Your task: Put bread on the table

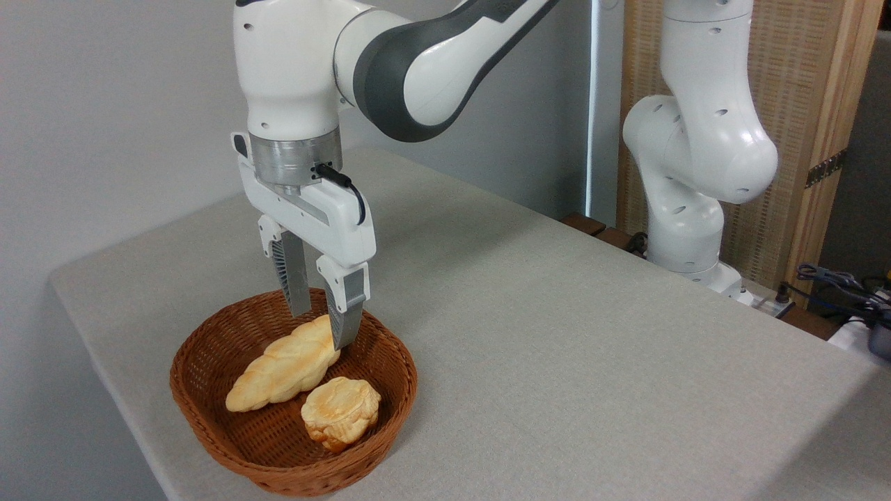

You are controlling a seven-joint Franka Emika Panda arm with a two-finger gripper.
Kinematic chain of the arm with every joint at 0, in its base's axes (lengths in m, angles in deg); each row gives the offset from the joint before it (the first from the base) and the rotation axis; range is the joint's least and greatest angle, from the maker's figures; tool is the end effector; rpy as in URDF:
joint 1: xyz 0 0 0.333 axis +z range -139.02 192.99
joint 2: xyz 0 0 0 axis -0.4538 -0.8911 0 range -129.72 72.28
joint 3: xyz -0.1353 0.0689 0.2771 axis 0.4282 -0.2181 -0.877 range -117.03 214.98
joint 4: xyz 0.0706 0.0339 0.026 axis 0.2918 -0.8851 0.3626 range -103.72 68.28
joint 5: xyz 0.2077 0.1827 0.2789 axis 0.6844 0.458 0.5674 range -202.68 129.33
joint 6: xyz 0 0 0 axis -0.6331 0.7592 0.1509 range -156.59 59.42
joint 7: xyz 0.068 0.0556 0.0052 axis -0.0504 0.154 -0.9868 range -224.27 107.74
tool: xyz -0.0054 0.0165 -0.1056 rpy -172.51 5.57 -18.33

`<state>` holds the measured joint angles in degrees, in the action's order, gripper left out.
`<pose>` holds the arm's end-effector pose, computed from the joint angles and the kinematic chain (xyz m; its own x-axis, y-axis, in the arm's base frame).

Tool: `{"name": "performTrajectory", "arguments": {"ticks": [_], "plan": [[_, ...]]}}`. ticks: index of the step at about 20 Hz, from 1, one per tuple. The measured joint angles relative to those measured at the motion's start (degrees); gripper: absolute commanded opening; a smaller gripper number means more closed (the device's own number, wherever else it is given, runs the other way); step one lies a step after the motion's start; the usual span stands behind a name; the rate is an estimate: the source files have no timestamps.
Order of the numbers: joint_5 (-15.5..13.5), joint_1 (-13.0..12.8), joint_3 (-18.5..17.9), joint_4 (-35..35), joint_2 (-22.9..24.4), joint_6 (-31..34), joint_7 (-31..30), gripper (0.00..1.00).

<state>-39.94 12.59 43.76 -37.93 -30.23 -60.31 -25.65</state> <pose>0.5706 -0.0956 0.4858 0.7541 -0.6439 0.1296 -0.6469 -0.7622 -0.0228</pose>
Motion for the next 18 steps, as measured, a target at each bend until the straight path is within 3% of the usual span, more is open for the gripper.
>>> {"name": "performTrajectory", "arguments": {"ticks": [18], "plan": [[0.00, 0.00, 0.00, -0.01, 0.00, 0.61, 0.00, 1.00]]}}
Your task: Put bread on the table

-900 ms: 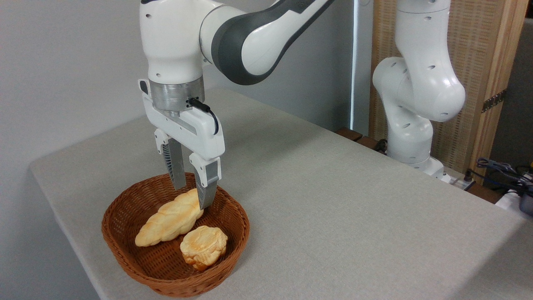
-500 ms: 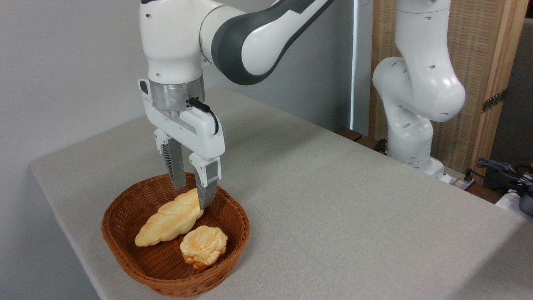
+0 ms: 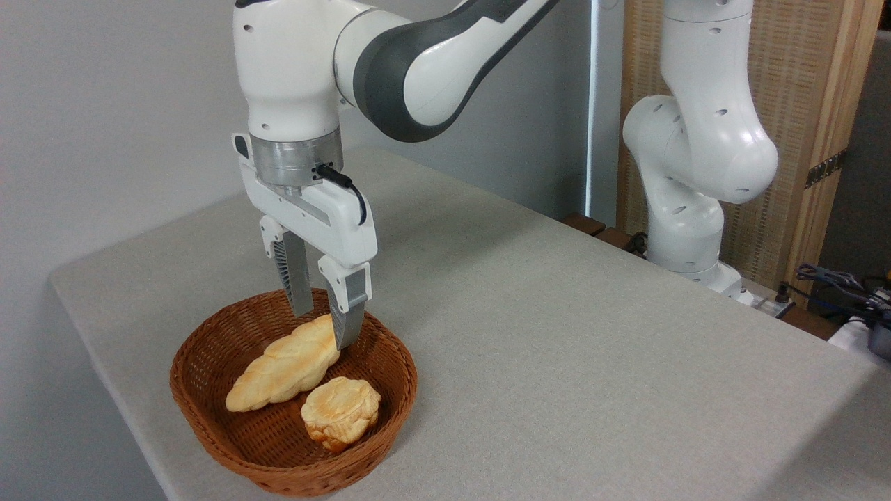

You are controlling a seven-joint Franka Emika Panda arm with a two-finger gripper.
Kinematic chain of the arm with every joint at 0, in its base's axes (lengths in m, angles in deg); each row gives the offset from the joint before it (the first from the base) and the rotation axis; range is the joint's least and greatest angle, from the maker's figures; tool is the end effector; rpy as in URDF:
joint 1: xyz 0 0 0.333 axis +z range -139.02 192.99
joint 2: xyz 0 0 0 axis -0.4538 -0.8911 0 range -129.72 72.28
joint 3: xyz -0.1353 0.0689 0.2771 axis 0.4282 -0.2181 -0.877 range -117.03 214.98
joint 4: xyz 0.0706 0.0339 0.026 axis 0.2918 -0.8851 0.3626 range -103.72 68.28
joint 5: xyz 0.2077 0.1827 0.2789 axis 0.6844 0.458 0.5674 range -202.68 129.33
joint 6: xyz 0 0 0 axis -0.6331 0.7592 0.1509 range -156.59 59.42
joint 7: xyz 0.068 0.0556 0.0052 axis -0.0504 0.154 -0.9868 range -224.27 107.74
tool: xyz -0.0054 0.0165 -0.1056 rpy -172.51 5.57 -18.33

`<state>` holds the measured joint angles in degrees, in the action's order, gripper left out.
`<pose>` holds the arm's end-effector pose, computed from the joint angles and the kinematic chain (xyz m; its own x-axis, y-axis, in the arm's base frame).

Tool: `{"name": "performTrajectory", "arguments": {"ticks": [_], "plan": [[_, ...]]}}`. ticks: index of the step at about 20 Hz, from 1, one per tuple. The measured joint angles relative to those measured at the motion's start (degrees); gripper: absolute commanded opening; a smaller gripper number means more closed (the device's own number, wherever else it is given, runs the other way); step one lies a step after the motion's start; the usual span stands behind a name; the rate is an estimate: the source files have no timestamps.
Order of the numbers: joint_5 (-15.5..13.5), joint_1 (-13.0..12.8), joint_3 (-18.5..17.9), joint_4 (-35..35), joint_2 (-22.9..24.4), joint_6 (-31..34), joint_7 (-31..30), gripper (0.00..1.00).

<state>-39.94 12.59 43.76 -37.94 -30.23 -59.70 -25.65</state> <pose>0.5695 -0.0955 0.4847 0.7551 -0.6445 0.1205 -0.6475 -0.7618 -0.0170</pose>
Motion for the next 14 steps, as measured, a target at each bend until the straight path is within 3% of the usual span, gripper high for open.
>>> {"name": "performTrajectory", "arguments": {"ticks": [14], "plan": [[-0.06, -0.90, 0.42, -0.37, -1.81, 0.27, 0.00, 1.00]]}}
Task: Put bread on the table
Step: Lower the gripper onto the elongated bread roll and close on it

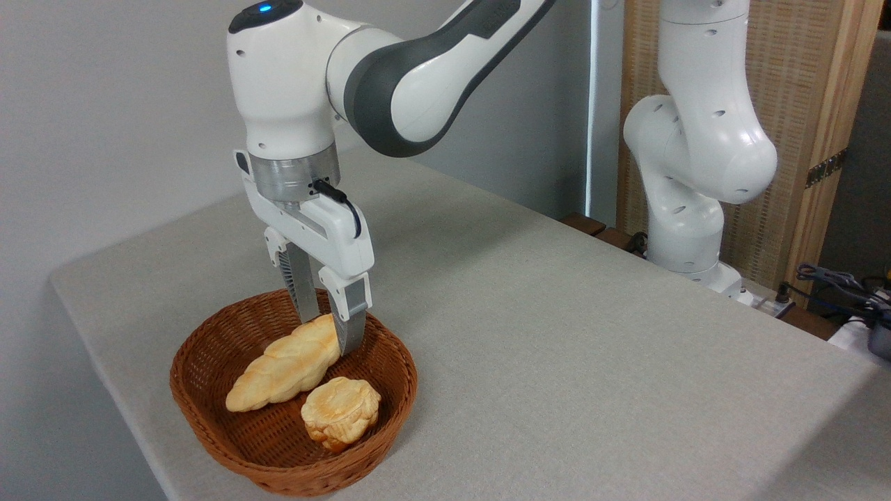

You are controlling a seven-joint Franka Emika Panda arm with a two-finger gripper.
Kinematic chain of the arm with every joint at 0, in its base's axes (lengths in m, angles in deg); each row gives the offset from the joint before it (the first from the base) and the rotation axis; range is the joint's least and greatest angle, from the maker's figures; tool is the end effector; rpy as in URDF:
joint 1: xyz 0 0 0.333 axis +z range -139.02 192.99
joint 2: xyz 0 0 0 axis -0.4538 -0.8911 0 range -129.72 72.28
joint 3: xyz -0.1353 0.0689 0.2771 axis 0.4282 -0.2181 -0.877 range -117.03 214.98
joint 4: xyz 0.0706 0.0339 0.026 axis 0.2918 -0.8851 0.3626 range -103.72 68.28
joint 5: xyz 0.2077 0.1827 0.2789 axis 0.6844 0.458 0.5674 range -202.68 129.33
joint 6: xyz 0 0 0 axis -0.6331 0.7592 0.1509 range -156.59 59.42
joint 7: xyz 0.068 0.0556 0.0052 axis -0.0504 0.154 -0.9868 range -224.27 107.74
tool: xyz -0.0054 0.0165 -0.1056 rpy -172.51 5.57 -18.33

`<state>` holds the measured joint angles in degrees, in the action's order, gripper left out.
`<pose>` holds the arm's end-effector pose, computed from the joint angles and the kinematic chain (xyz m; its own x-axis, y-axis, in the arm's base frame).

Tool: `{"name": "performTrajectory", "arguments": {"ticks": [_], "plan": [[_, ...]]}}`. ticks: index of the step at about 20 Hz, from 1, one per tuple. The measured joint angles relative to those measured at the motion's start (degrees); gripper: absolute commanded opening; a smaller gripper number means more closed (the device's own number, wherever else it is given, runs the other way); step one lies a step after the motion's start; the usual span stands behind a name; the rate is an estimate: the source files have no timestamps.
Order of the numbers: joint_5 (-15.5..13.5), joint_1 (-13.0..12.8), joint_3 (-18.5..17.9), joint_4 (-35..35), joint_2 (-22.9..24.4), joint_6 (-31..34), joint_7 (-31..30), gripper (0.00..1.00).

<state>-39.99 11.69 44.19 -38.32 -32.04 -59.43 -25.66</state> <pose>0.5699 -0.1097 0.4628 0.7444 -0.6626 0.0833 -0.6651 -0.7467 0.0039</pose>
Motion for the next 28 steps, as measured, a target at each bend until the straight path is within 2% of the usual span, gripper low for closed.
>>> {"name": "performTrajectory", "arguments": {"ticks": [4, 7, 11, 15, 17, 20, 28], "plan": [[-0.36, -0.08, 1.15, 0.00, -1.14, -0.35, -0.03, 1.00], [-3.54, -0.17, 1.85, 0.00, -2.35, -2.31, -0.16, 1.00], [-3.90, -0.15, 1.87, 0.01, -3.18, -2.83, -0.16, 0.99], [-3.71, -0.15, 1.88, 0.03, -3.40, -2.92, -0.16, 0.52], [-3.47, -0.15, 1.88, 0.03, -3.40, -2.92, 0.01, 0.43], [-3.45, -0.15, 1.89, 0.05, -3.40, -2.92, 0.23, 0.40], [-3.45, -0.04, 1.88, 0.08, -3.40, -2.92, 0.26, 0.41]]}}
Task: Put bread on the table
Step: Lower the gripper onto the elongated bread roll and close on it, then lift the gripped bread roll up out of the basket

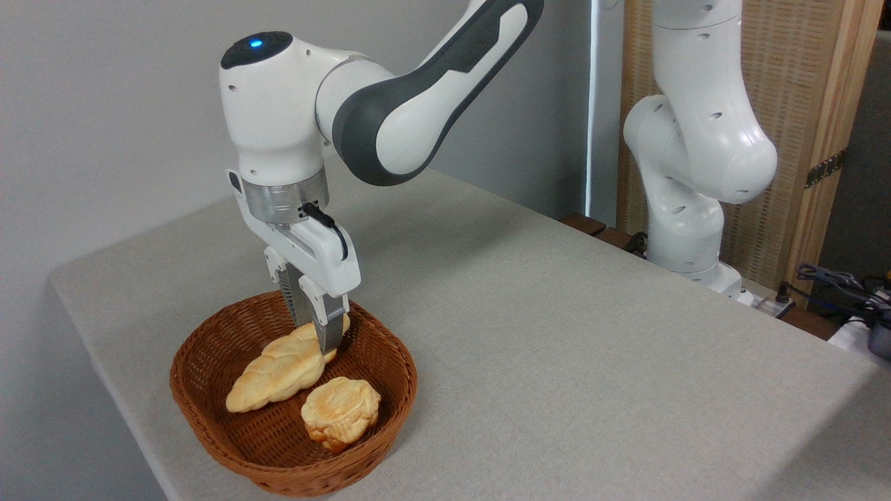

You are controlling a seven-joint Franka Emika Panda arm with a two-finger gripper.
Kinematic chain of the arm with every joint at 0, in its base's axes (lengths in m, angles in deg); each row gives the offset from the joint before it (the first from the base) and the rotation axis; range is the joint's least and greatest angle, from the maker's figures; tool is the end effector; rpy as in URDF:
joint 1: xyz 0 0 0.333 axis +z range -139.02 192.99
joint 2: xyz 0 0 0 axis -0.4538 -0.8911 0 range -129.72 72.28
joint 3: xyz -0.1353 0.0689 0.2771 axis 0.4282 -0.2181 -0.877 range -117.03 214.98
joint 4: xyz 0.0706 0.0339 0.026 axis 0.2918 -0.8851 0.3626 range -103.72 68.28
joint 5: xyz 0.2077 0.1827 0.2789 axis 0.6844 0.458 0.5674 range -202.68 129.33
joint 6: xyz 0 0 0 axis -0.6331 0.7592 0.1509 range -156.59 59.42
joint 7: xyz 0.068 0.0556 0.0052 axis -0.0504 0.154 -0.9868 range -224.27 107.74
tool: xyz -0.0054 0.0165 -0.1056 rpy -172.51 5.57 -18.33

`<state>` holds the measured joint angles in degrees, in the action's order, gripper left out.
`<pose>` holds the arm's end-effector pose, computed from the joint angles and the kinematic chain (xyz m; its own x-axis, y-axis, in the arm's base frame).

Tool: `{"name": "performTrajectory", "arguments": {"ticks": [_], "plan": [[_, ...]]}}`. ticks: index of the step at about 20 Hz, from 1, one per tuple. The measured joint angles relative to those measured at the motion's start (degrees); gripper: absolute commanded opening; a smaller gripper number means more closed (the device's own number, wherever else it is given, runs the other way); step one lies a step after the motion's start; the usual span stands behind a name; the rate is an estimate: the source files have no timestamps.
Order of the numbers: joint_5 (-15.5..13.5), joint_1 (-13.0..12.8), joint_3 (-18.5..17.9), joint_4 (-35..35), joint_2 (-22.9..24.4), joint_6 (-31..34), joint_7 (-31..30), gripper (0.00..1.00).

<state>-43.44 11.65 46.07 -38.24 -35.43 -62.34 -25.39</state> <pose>0.5774 -0.1338 0.4337 0.7404 -0.6642 0.1031 -0.6709 -0.7398 0.0512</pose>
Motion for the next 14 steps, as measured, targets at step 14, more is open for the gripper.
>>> {"name": "performTrajectory", "arguments": {"ticks": [14], "plan": [[-0.02, 0.92, -2.08, 0.78, 4.69, 0.35, -0.01, 0.44]]}}
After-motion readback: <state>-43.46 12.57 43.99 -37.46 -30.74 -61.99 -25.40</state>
